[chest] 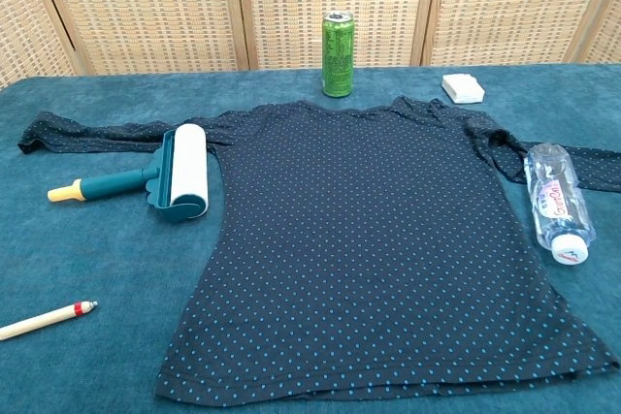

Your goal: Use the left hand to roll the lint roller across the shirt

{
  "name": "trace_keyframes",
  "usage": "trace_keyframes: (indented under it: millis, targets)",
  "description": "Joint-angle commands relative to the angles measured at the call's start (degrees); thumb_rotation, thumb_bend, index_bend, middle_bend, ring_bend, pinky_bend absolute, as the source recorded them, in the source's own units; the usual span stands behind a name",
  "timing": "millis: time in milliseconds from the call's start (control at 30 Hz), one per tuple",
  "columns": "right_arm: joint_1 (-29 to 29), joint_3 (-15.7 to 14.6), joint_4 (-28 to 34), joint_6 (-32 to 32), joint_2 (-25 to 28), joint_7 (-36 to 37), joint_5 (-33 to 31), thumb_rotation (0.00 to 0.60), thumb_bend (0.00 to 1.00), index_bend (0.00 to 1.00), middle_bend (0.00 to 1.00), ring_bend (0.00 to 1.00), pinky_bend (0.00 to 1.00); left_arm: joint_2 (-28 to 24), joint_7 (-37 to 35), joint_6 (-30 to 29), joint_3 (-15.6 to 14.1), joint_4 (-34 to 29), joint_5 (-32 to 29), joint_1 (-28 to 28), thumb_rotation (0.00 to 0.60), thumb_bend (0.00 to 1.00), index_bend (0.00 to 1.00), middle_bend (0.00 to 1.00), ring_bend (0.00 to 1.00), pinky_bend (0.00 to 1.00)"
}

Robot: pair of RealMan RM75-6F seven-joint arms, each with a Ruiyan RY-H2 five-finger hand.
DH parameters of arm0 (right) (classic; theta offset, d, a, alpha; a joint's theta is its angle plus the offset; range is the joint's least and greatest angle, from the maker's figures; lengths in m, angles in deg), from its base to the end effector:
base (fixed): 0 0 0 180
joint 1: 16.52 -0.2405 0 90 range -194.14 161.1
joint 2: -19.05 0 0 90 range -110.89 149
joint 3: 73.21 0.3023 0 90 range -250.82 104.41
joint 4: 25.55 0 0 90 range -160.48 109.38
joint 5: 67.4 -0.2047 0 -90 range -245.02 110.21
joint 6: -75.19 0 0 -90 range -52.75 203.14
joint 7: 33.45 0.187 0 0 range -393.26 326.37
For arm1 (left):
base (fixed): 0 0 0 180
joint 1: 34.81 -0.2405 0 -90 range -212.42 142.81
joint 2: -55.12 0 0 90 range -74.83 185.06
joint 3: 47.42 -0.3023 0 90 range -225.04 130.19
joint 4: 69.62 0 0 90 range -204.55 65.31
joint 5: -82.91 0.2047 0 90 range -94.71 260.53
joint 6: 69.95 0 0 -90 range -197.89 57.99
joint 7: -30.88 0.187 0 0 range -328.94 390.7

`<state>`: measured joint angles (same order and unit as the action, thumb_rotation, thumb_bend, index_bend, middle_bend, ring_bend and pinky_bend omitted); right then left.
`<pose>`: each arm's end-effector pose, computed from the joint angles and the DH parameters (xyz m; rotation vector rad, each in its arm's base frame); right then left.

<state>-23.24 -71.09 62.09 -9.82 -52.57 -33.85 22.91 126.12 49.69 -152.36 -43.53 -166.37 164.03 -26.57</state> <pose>-0.3367 -0.2354 0.1355 1.4628 -0.8949 0.9918 -0.3261 0.2477 0.1331 -1.4373 -0.8361 -0.7909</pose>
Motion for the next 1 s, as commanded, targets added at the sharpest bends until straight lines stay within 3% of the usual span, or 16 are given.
trace_keyframes:
  millis: [33,100,167,200,300,467,700,900,1000]
  targets:
    - [-0.01,0.06,-0.08,0.02,0.0,0.12,-0.09,0.6,0.02,0.0,0.0,0.0,0.0,-0.28,-0.75,3.99,2.16,-0.05,-4.08,2.18,0.6,0.01,0.0,0.0,0.02,0.1]
    - [-0.04,0.18,-0.17,0.02,-0.07,0.22,-0.2,0.6,0.02,0.0,0.0,0.0,0.0,-0.1,-1.23,7.54,4.35,1.25,-7.31,4.59,0.6,0.02,0.0,0.03,0.14,0.25]
    - [-0.06,0.29,-0.26,0.05,-0.08,0.24,-0.38,0.6,0.02,0.0,0.0,0.0,0.0,-0.26,-1.43,10.15,5.72,2.06,-9.58,6.33,0.6,0.05,0.0,0.15,0.26,0.34]
    - [-0.05,0.29,-0.33,0.08,-0.13,0.21,-0.44,0.6,0.02,0.0,0.0,0.0,0.0,-0.3,-1.64,11.52,6.51,2.57,-10.73,7.36,0.6,0.06,0.0,0.26,0.33,0.38]
    - [-0.09,0.31,-0.48,0.25,-0.28,0.12,-0.6,0.6,0.02,0.0,0.0,0.0,0.0,-0.41,-2.15,15.79,8.2,4.07,-13.77,10.22,0.6,0.07,0.03,0.48,0.46,0.47]
    - [-0.18,0.28,-0.7,0.55,-0.5,-0.06,-0.75,0.6,0.02,0.0,0.0,0.0,0.0,-0.47,-1.59,21.59,9.55,5.73,-18.14,14.16,0.6,0.11,0.19,0.69,0.59,0.54]
    - [-0.23,0.45,-1.05,0.84,-0.6,0.18,-1.28,0.6,0.02,0.0,0.0,0.0,0.0,1.29,3.44,28.16,10.43,9.55,-25.92,19.86,0.6,0.14,0.34,0.73,0.62,0.56]
    - [-0.33,0.7,-1.41,1.18,-0.65,0.61,-1.86,0.6,0.02,0.0,0.0,0.0,0.0,3.07,8.43,31.01,10.4,11.84,-33.41,24.07,0.6,0.14,0.38,0.73,0.62,0.56]
    - [-0.37,0.69,-1.55,1.38,-0.7,0.65,-2.01,0.6,0.02,0.0,0.0,0.0,0.0,3.85,10.16,31.57,10.1,12.83,-35.64,25.44,0.6,0.21,0.39,0.73,0.62,0.56]
